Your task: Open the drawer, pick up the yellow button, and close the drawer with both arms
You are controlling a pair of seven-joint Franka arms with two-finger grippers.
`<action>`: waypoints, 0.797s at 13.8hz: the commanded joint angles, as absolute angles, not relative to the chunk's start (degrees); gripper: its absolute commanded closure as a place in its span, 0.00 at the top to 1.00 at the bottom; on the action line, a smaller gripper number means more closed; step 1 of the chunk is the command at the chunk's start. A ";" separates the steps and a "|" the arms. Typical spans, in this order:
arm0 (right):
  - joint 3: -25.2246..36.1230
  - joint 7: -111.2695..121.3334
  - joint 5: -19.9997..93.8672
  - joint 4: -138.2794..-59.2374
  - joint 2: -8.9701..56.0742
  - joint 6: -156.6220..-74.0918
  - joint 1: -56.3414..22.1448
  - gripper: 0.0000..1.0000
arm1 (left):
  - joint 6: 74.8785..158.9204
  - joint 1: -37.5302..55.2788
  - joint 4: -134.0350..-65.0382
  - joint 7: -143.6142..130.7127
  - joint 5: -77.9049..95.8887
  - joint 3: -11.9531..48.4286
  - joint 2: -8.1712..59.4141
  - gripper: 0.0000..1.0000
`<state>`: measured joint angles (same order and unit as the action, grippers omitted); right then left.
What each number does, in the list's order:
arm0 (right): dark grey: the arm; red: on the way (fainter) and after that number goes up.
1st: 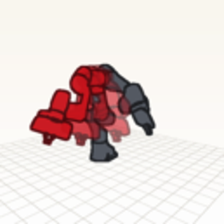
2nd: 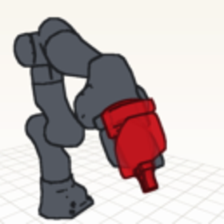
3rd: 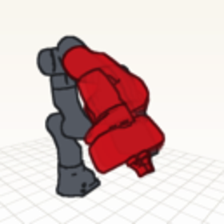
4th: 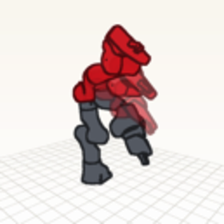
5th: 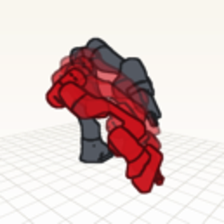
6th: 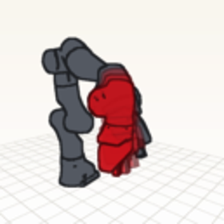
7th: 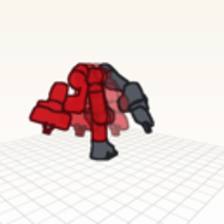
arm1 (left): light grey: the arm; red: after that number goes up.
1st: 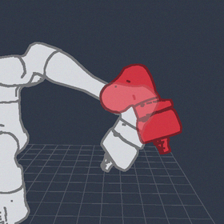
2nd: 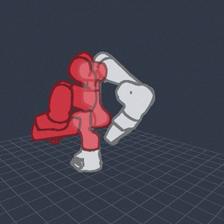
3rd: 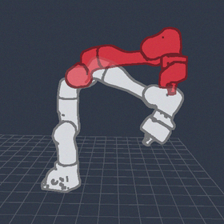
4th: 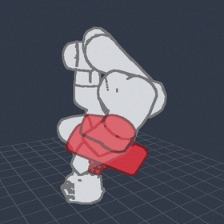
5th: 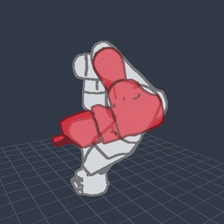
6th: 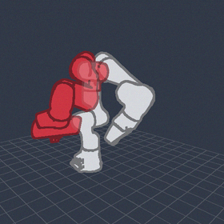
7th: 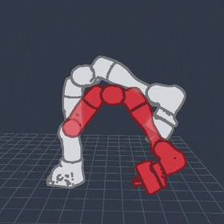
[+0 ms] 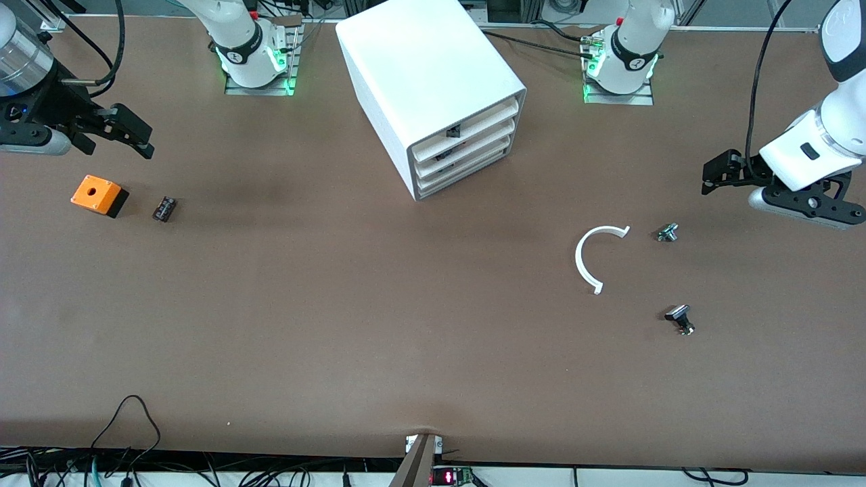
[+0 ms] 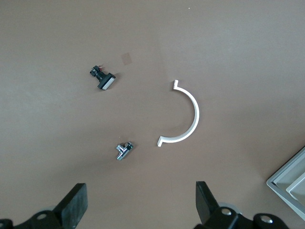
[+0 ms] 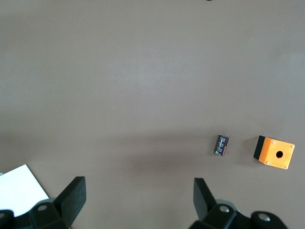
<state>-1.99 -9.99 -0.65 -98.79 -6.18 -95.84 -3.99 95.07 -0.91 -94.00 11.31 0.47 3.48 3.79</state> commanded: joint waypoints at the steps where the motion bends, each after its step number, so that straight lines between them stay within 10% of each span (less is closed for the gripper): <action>1: -1.85 -8.70 0.09 -97.21 -5.19 -95.80 -3.78 1.00 | 93.08 -0.88 -90.88 11.43 0.18 3.69 4.92 1.00; 11: -1.93 -8.70 0.00 -97.56 -4.75 -95.54 -3.87 1.00 | 87.83 -0.44 -90.09 11.87 1.65 5.26 7.45 1.00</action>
